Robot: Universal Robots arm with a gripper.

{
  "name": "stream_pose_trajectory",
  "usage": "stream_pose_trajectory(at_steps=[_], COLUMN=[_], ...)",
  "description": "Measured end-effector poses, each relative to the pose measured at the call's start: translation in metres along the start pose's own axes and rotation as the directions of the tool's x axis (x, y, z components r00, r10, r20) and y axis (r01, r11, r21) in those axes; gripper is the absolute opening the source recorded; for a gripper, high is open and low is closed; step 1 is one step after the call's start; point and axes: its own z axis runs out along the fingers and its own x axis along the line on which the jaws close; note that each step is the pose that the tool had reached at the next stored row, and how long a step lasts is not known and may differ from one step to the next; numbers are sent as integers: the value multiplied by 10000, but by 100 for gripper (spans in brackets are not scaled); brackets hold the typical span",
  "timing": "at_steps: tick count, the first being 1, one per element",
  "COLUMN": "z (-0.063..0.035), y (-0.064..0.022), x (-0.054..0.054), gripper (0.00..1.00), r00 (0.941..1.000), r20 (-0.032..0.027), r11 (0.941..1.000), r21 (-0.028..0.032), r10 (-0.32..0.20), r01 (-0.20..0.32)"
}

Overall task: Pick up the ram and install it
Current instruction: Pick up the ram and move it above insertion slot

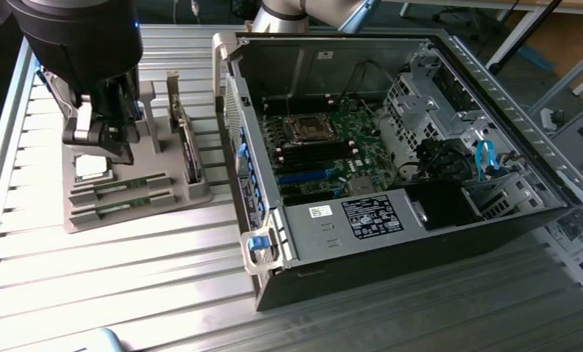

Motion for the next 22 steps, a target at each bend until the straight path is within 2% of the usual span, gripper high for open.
stream_pose_trajectory(at_steps=[22], z=[89], y=[-2], x=[0], gripper=[36], r00=[10000], r20=[1], r11=[10000], r21=[1], r10=[0], r01=[0])
